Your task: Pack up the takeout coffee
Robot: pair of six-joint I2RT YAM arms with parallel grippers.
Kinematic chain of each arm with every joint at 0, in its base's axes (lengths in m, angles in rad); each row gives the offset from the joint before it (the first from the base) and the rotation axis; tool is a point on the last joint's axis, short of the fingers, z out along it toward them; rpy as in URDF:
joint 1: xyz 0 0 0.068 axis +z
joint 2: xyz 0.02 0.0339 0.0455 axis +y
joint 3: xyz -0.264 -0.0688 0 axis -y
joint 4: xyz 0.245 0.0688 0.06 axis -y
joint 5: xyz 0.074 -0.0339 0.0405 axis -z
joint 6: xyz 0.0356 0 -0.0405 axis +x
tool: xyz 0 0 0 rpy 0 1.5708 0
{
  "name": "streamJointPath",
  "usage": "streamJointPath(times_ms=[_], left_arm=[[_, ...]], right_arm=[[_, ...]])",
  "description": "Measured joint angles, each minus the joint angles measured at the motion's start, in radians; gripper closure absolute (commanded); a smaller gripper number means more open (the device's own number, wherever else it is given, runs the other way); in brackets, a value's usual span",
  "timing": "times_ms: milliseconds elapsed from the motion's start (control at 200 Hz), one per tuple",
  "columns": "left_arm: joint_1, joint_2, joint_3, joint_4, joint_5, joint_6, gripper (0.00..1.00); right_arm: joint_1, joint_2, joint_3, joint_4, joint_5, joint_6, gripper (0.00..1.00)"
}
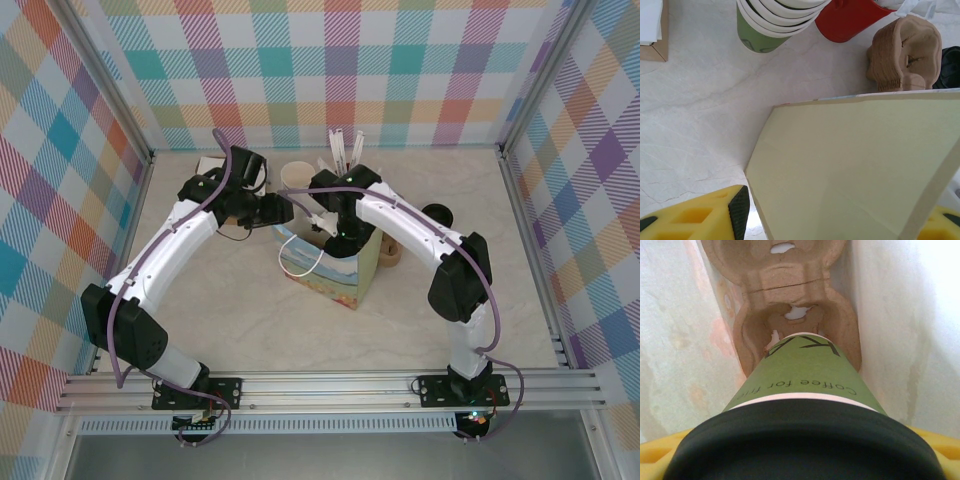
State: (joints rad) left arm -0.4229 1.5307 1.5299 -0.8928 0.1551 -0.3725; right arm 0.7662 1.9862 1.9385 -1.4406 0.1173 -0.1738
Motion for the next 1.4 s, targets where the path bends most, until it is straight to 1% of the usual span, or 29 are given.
streamJointPath(times_ms=[775,1400], left_arm=[[0.000,0.002,0.000,0.000,0.000,0.000,0.43],[0.001,0.008,0.001,0.001,-0.004,0.000,0.43]], right_arm=[[0.000,0.000,-0.060,0.049,-0.021,0.000,0.22],[0.000,0.000,-0.065,0.072,-0.031,-0.004,0.22]])
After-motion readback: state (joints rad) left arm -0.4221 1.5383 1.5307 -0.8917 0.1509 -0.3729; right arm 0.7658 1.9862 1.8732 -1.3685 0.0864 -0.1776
